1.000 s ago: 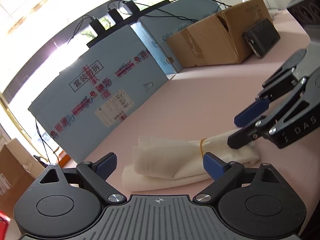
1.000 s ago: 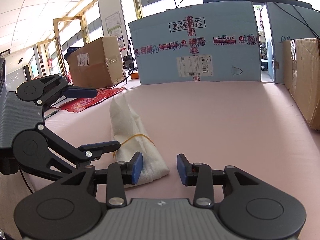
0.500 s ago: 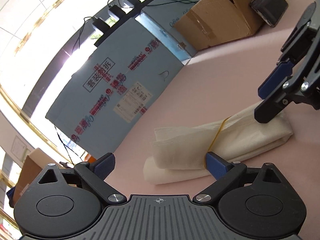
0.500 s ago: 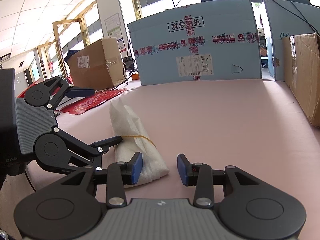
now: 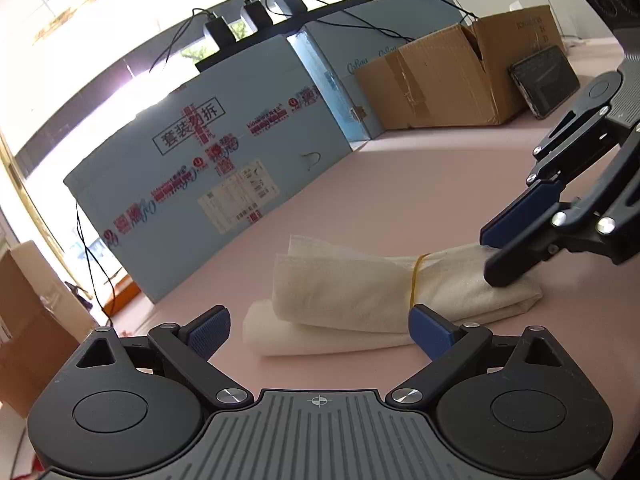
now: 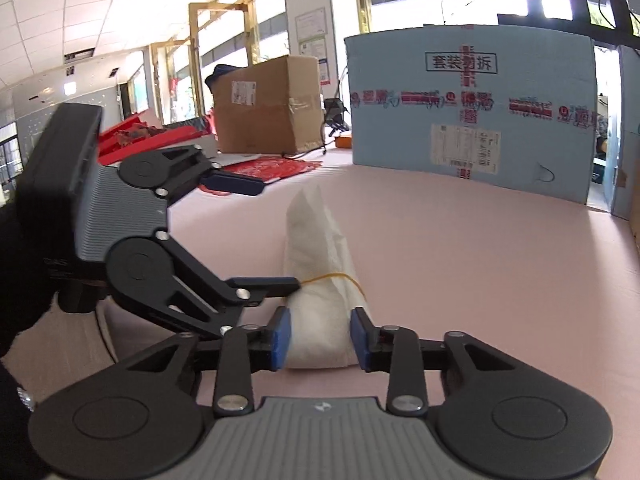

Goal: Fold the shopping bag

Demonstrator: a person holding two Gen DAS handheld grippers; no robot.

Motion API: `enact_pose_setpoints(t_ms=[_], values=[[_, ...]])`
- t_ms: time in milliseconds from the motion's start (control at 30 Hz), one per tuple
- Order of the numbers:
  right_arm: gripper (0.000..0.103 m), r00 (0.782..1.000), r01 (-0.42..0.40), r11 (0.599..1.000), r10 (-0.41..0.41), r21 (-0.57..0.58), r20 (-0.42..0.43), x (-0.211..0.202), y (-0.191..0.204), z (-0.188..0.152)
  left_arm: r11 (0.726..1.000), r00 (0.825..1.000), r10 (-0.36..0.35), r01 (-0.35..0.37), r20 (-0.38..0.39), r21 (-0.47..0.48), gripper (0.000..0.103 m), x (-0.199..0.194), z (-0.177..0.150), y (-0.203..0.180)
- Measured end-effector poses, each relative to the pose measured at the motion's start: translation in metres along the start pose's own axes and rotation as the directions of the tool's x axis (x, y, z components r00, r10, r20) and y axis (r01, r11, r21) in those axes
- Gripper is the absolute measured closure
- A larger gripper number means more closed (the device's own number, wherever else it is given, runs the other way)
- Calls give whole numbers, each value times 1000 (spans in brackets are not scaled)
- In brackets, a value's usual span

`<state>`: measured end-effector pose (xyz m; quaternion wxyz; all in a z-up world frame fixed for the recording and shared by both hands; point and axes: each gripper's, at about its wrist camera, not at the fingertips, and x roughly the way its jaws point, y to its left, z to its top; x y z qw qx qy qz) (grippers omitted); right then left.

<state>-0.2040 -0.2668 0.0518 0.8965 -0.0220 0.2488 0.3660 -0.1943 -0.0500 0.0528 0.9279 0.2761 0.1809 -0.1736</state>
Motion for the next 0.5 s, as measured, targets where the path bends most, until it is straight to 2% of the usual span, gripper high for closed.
enact_pose_setpoints(t_ms=[67,167,267,367,433,500], values=[[91,1000,-15,996,14,87,3,0,-9,1,999,1000,-24,24,12,-31,5,-1,2,2],[92,1000,-7,993,5,118,19,-1,-10,-3,998,998,-44,46,35,-42,5,-2,9,0],[91,999,36,999,-37,30,34,-1,2,-7,998,1000,-2,1,11,55,5,7,19,-15],[90,995,85,994,-81,-70,52,-1,17,-11,990,997,80,-79,2,119,3,21,30,-18],[90,992,113,986,-105,-125,65,-1,24,-13,992,997,76,-76,-1,102,3,33,34,-11],[90,990,130,980,-120,-151,74,1,27,-17,999,999,39,-39,-32,-3,3,45,32,9]])
